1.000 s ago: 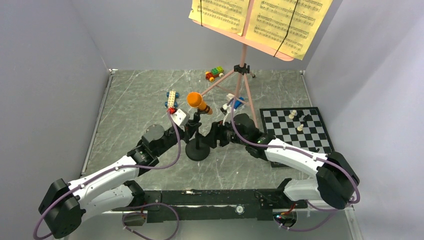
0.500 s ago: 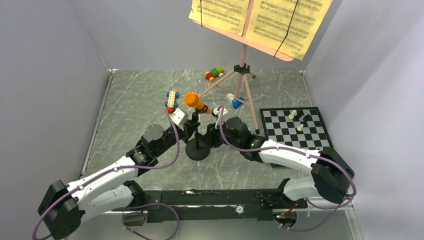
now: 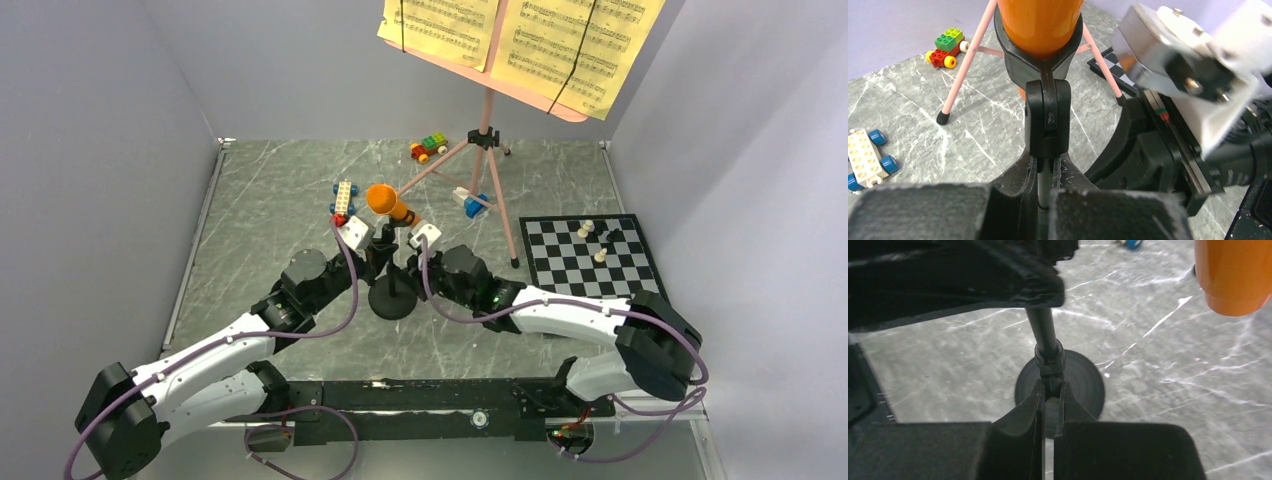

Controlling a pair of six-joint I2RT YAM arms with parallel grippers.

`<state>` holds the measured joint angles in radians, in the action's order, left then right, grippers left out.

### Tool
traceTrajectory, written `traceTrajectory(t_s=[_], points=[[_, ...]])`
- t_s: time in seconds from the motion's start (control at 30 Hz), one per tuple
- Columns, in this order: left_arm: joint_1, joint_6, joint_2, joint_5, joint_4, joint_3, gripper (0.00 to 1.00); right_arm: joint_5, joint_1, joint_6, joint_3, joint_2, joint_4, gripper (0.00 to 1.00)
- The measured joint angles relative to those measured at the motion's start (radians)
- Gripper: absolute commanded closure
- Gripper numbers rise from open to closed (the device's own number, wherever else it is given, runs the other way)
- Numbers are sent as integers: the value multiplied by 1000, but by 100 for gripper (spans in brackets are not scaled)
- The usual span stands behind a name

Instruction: Pack up the instrument practice props

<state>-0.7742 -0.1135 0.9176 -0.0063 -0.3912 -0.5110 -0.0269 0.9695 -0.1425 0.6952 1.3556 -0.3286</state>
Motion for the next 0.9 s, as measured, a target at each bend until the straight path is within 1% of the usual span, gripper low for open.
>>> traceTrajectory(t_s=[0.13, 0.23, 0.37, 0.43, 0.67, 0.73, 0.77, 0.83, 0.87, 0.9], points=[[0, -3, 0, 0, 2, 0, 100, -135, 72, 126, -27, 0, -56, 100], [-2, -11, 1, -11, 1, 0, 100, -275, 147, 264, -51, 19, -126, 100], [-2, -28, 1, -33, -8, 6, 100, -503, 263, 513, -82, 113, -323, 100], [-3, -29, 1, -36, -20, 12, 100, -585, 298, 616, -92, 160, -415, 100], [-3, -31, 21, -38, -46, 12, 100, -764, 372, 951, -100, 335, -716, 100], [-3, -30, 25, -37, -52, 12, 100, -787, 381, 1003, -100, 358, -757, 99], [-3, -30, 26, -37, -54, 12, 100, -792, 383, 1015, -100, 360, -760, 86], [-5, -30, 28, -36, -57, 12, 100, -790, 383, 994, -99, 340, -719, 47], [-6, -30, 28, -35, -58, 12, 100, -787, 381, 959, -96, 311, -656, 37], [-8, -31, 28, -39, -58, 12, 100, -790, 379, 912, -95, 285, -610, 29]])
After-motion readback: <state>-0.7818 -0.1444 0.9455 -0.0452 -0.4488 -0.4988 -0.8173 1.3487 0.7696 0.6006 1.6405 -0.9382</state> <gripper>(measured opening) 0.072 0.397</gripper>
